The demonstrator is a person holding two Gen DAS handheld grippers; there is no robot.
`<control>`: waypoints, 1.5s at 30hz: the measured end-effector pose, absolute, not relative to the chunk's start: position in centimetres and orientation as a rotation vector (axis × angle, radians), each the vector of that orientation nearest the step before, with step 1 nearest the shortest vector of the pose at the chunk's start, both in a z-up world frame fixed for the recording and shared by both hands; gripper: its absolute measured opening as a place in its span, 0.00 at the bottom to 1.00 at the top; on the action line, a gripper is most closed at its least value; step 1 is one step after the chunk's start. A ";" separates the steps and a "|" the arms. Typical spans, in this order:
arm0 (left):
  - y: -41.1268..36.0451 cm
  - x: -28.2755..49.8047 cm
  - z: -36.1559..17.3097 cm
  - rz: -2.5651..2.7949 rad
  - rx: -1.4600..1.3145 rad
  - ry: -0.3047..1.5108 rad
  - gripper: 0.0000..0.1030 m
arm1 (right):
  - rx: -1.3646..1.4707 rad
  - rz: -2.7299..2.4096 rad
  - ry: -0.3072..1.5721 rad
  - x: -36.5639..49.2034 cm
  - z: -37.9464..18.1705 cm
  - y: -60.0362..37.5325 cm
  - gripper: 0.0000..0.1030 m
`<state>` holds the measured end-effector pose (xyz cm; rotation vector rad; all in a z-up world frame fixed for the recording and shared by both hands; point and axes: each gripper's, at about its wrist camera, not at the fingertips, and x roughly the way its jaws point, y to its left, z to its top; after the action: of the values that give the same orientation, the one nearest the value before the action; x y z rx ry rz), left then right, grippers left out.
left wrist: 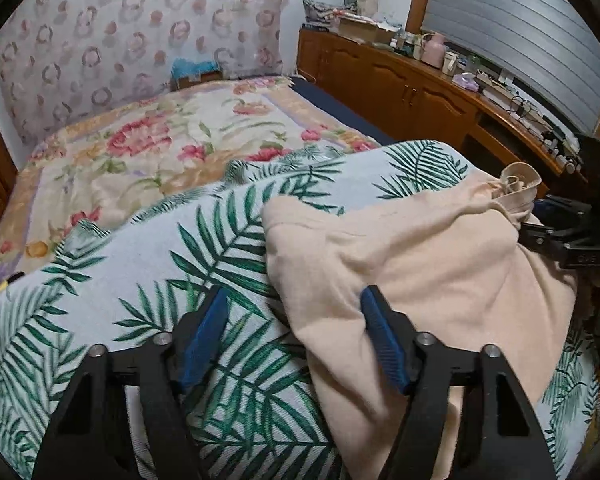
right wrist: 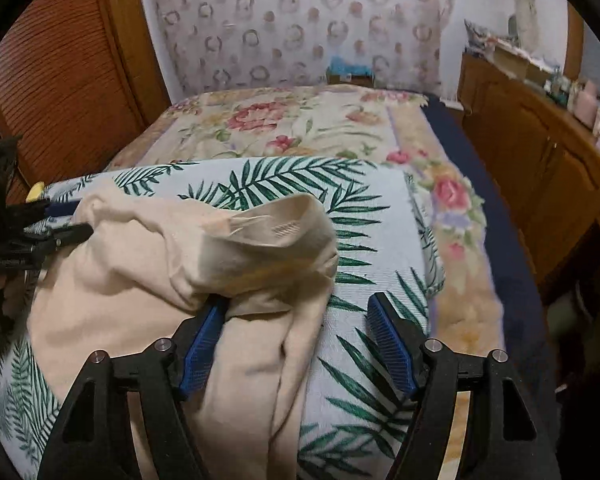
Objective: Fold small clothes
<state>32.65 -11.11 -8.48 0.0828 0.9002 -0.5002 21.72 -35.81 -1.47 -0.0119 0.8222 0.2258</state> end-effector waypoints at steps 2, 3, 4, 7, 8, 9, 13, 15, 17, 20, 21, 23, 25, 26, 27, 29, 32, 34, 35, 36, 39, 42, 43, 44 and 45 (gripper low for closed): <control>-11.3 32.5 -8.4 -0.501 0.085 0.897 0.63 | 0.008 0.235 0.825 22.1 -1.3 -35.9 0.78; -11.3 32.6 -8.4 -0.506 0.080 0.898 0.61 | -0.003 0.236 0.823 22.3 -1.3 -35.7 0.79; -11.3 32.5 -8.5 -0.516 0.074 0.899 0.60 | -0.015 0.234 0.823 22.9 -1.0 -35.4 0.79; -11.8 32.3 -8.5 -0.534 0.079 0.895 0.53 | -0.028 0.266 0.819 22.6 -0.5 -34.6 0.79; -12.0 32.2 -8.5 -0.540 0.082 0.893 0.48 | -0.046 0.270 0.818 22.5 -0.6 -34.2 0.75; -12.2 32.2 -8.5 -0.546 0.081 0.893 0.41 | -0.062 0.283 0.813 22.3 -0.7 -33.8 0.72; -12.6 32.3 -8.3 -0.594 0.059 0.907 0.18 | -0.076 0.348 0.808 22.1 -0.8 -33.3 0.39; -12.8 31.8 -7.8 -0.594 0.061 0.899 0.15 | -0.056 0.389 0.809 22.2 -0.9 -33.9 0.21; -12.8 31.0 -6.8 -0.600 0.067 0.865 0.15 | -0.063 0.400 0.801 21.6 -0.6 -33.8 0.17; -12.1 29.4 -4.7 -0.613 0.040 0.809 0.14 | -0.063 0.409 0.740 20.8 0.5 -33.9 0.16; -11.8 28.8 -4.0 -0.614 0.036 0.789 0.14 | -0.060 0.412 0.720 20.4 1.0 -33.9 0.16; -11.1 27.6 -2.4 -0.617 0.023 0.741 0.14 | -0.057 0.421 0.674 19.6 2.1 -33.8 0.16; -10.2 26.5 -1.1 -0.614 0.009 0.703 0.14 | -0.060 0.437 0.626 18.8 3.4 -33.3 0.16; -9.6 26.0 -0.3 -0.608 0.004 0.684 0.14 | -0.066 0.444 0.605 18.5 4.0 -33.0 0.15; -9.2 25.5 0.2 -0.597 0.006 0.667 0.14 | -0.073 0.452 0.588 18.3 4.5 -32.6 0.15; -8.0 24.6 1.4 -0.563 0.018 0.626 0.14 | -0.095 0.474 0.551 17.9 5.4 -31.6 0.15; -5.6 23.6 2.6 -0.504 0.026 0.584 0.14 | -0.122 0.505 0.521 18.1 6.5 -30.0 0.15; -3.6 22.9 3.1 -0.457 0.026 0.564 0.14 | -0.139 0.528 0.510 18.7 6.8 -28.8 0.15; -2.8 22.7 3.2 -0.439 0.024 0.559 0.14 | -0.149 0.540 0.505 19.1 6.9 -27.8 0.15; -1.7 22.5 3.2 -0.416 0.019 0.554 0.14 | -0.161 0.555 0.502 19.6 7.0 -27.0 0.15; 1.4 22.0 3.1 -0.351 0.004 0.549 0.14 | -0.198 0.606 0.498 21.6 6.9 -24.4 0.15; 4.5 21.6 2.5 -0.279 -0.018 0.545 0.14 | -0.241 0.660 0.504 25.0 6.9 -21.5 0.15; 5.7 21.4 2.2 -0.253 -0.026 0.543 0.14 | -0.258 0.683 0.510 26.0 6.9 -20.2 0.15; 6.8 21.1 1.9 -0.224 -0.037 0.540 0.14 | -0.271 0.700 0.513 26.9 6.9 -19.6 0.15; 7.8 20.9 1.6 -0.203 -0.048 0.538 0.14 | -0.289 0.722 0.514 27.8 6.9 -18.3 0.15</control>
<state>20.89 7.81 1.58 -0.0484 0.5383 -0.2027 27.83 -18.31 6.91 -0.2891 0.5136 0.7219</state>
